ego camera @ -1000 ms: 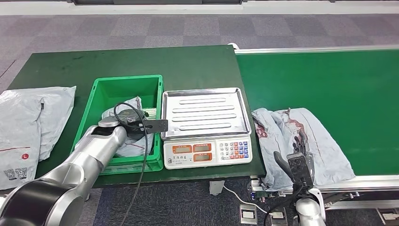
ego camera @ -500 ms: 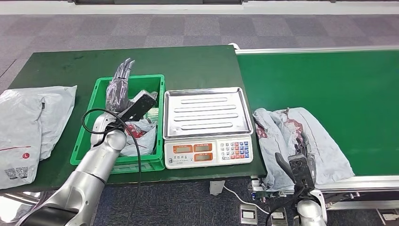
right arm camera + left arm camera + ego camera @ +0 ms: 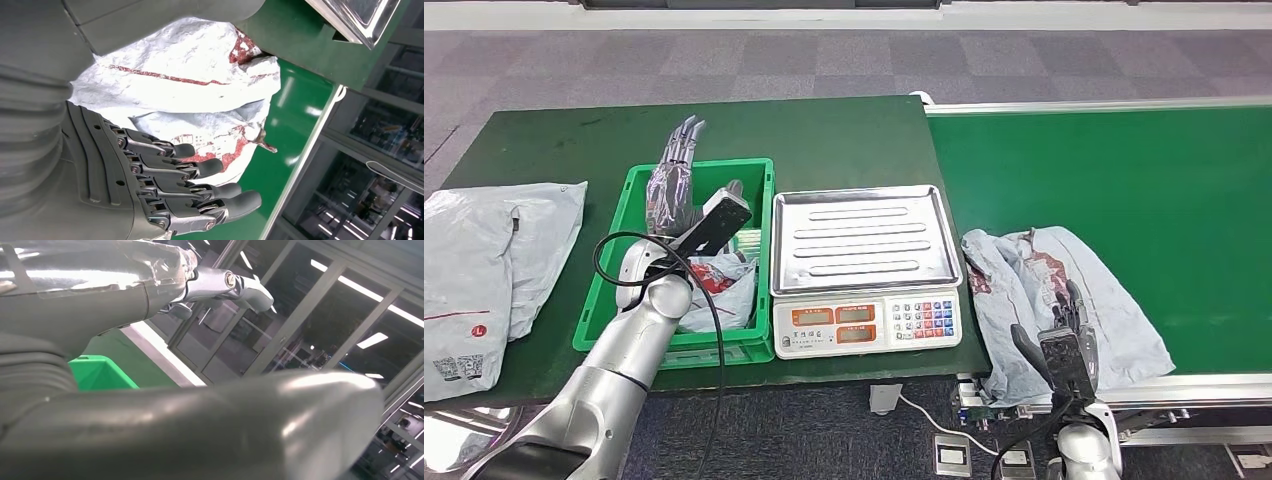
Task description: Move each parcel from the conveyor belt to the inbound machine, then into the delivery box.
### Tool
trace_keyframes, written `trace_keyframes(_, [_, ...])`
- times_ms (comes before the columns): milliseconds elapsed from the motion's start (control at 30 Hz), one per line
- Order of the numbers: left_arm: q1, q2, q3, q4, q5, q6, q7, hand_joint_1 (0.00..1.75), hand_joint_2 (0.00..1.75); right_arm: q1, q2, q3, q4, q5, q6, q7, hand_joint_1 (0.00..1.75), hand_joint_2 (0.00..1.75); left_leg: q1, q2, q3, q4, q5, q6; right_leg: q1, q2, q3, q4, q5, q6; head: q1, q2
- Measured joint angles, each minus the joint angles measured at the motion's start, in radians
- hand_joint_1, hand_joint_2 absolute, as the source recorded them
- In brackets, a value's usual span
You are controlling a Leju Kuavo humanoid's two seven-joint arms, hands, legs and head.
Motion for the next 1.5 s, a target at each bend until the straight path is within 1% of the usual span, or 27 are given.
trace_keyframes(100, [0.003,0.000,0.000,-0.005,0.012,0.005,-0.013,0.00,0.00,0.000,0.000,0.000,0.000,0.000,-0.001,0.000,0.00,1.75,0.000,0.000,0.000,0.000,0.000,0.000,0.000,0.000,0.000,0.000,0.000,0.000,0.000,0.000])
trace_keyframes(167, [0.010,-0.003,0.000,-0.014,0.064,0.001,-0.052,0.00,0.87,0.000,-0.001,0.000,0.000,0.002,-0.002,0.001,0.00,1.75,0.000,0.000,0.000,0.000,0.000,0.000,0.000,0.000,0.000,0.000,0.000,0.000,0.000,0.000])
trace_keyframes(200, [0.017,-0.007,0.000,-0.021,0.129,-0.025,-0.100,0.00,1.31,-0.001,-0.004,0.000,0.000,0.012,-0.005,0.007,0.00,1.75,0.000,0.000,0.000,0.000,0.000,0.000,0.000,0.000,0.000,0.000,0.000,0.000,0.000,0.000])
trace_keyframes(233, [0.028,-0.012,0.000,-0.031,0.229,-0.080,-0.165,0.00,1.75,-0.005,-0.009,0.001,0.003,0.036,-0.009,0.024,0.00,1.75,0.000,0.000,0.000,0.000,0.000,0.000,0.000,0.000,0.000,0.000,0.000,0.000,0.000,0.000])
trace_keyframes(267, [0.042,-0.020,0.000,-0.041,0.358,-0.170,-0.234,0.00,1.75,-0.013,-0.017,0.003,0.011,0.077,-0.014,0.052,0.00,1.75,0.000,0.000,0.000,0.000,0.000,0.000,0.000,0.000,0.000,0.000,0.000,0.000,0.000,0.000])
trace_keyframes(300, [0.059,-0.030,0.000,-0.051,0.508,-0.304,-0.302,0.00,1.75,-0.028,-0.031,0.010,0.027,0.140,-0.014,0.096,0.00,1.75,-0.001,0.000,0.000,0.000,0.000,0.000,-0.001,0.000,0.000,0.000,0.000,0.000,0.000,0.000])
trace_keyframes(333, [0.078,-0.043,0.000,-0.056,0.651,-0.460,-0.350,0.00,1.75,-0.048,-0.049,0.019,0.052,0.215,-0.008,0.148,0.00,1.75,-0.001,0.000,0.000,0.000,0.000,0.001,-0.001,0.000,0.000,0.000,0.000,0.000,0.000,0.000])
trace_keyframes(367, [0.097,-0.059,0.000,-0.058,0.769,-0.619,-0.379,0.00,1.75,-0.071,-0.070,0.032,0.086,0.294,0.005,0.198,0.00,1.75,-0.001,0.000,0.000,0.000,-0.001,0.001,-0.001,0.000,0.001,-0.001,0.000,0.001,0.000,0.000])
trace_keyframes(400, [0.117,-0.078,0.000,-0.056,0.849,-0.759,-0.395,0.00,1.75,-0.095,-0.092,0.045,0.122,0.367,0.020,0.241,0.00,1.75,-0.001,-0.001,0.000,0.000,-0.001,0.002,-0.001,-0.001,0.001,-0.001,0.000,0.001,0.000,0.000])
trace_keyframes(433, [0.136,-0.098,0.000,-0.051,0.890,-0.857,-0.402,0.00,1.75,-0.116,-0.111,0.058,0.157,0.423,0.034,0.270,0.00,1.75,-0.001,-0.002,0.000,0.000,-0.001,0.002,-0.001,-0.002,0.002,-0.002,0.000,0.001,0.000,0.000])
trace_keyframes(467, [0.154,-0.118,0.000,-0.045,0.905,-0.908,-0.404,0.00,1.75,-0.135,-0.127,0.070,0.191,0.462,0.045,0.286,0.00,1.75,-0.002,-0.003,-0.001,0.000,-0.001,0.003,-0.001,-0.004,0.002,-0.002,0.000,0.002,0.000,0.000])
trace_keyframes(500, [0.171,-0.135,0.000,-0.039,0.907,-0.920,-0.405,0.00,1.75,-0.150,-0.141,0.081,0.220,0.484,0.051,0.294,0.00,1.75,-0.002,-0.004,-0.001,0.001,-0.001,0.004,-0.001,-0.005,0.002,-0.002,0.000,0.002,0.000,0.000])
trace_keyframes(567, [0.193,-0.160,0.000,-0.029,0.907,-0.897,-0.405,0.00,1.75,-0.174,-0.161,0.096,0.264,0.501,0.057,0.300,0.00,1.75,-0.002,-0.005,-0.001,0.001,-0.001,0.004,-0.001,-0.005,0.002,-0.002,0.000,0.002,0.000,0.000])
trace_keyframes(633, [0.204,-0.173,0.000,-0.021,0.906,-0.876,-0.405,0.00,1.75,-0.188,-0.176,0.107,0.293,0.511,0.066,0.307,0.00,1.75,-0.002,-0.005,-0.001,0.001,-0.001,0.004,-0.001,-0.005,0.002,-0.002,0.000,0.002,0.000,0.000])
trace_keyframes(667, [0.208,-0.178,0.000,-0.017,0.898,-0.863,-0.405,0.00,1.75,-0.194,-0.183,0.115,0.306,0.523,0.085,0.315,0.00,1.75,-0.002,-0.005,-0.001,0.001,-0.001,0.004,-0.001,-0.005,0.002,-0.002,0.000,0.002,0.000,0.000])
trace_keyframes(800, [0.211,-0.200,-0.012,0.006,0.849,-0.786,-0.405,0.00,1.75,-0.234,-0.216,0.182,0.362,0.617,0.234,0.354,0.00,1.75,-0.001,-0.004,-0.001,0.001,-0.001,0.004,-0.001,-0.005,0.002,-0.002,0.000,0.002,0.000,0.000])
trace_keyframes(900, [0.211,-0.208,-0.019,0.025,0.852,-0.766,-0.405,0.00,1.75,-0.275,-0.242,0.246,0.413,0.651,0.297,0.351,0.00,1.75,-0.001,-0.004,0.000,0.001,-0.001,0.004,0.000,-0.005,0.002,-0.002,0.000,0.002,0.000,0.000])
trace_keyframes(1100, [0.210,-0.210,-0.019,0.045,0.867,-0.766,-0.405,0.00,1.75,-0.343,-0.261,0.340,0.488,0.665,0.332,0.340,0.00,1.75,-0.001,-0.002,0.001,0.001,-0.001,0.004,0.000,-0.004,0.003,-0.002,0.000,0.002,0.000,0.000])
trace_keyframes(1267, [0.210,-0.210,-0.019,0.055,0.864,-0.765,-0.405,0.00,1.75,-0.367,-0.266,0.383,0.516,0.667,0.335,0.337,0.00,1.75,-0.001,-0.001,0.002,0.001,-0.001,0.004,-0.001,-0.004,0.004,-0.002,0.001,0.003,0.000,0.000])
trace_keyframes(1333, [0.210,-0.210,-0.019,0.057,0.862,-0.765,-0.405,0.00,1.75,-0.378,-0.266,0.400,0.527,0.668,0.350,0.321,0.02,1.75,-0.001,-0.001,0.002,0.001,-0.001,0.004,-0.001,-0.003,0.004,-0.002,0.001,0.003,0.000,0.000])
trace_keyframes(1467, [0.206,-0.210,-0.019,0.065,0.862,-0.765,-0.405,0.00,1.75,-0.407,-0.274,0.447,0.560,0.668,0.414,0.259,1.75,1.75,-0.001,0.003,0.007,0.001,-0.001,0.004,0.000,0.001,0.007,-0.003,0.001,0.003,0.000,0.000])
trace_keyframes(1500, [0.205,-0.210,-0.019,0.067,0.862,-0.765,-0.405,0.00,1.75,-0.414,-0.276,0.458,0.568,0.667,0.418,0.245,1.75,1.75,-0.001,0.003,0.008,0.001,-0.002,0.004,0.000,0.002,0.008,-0.003,0.001,0.003,0.000,0.000])
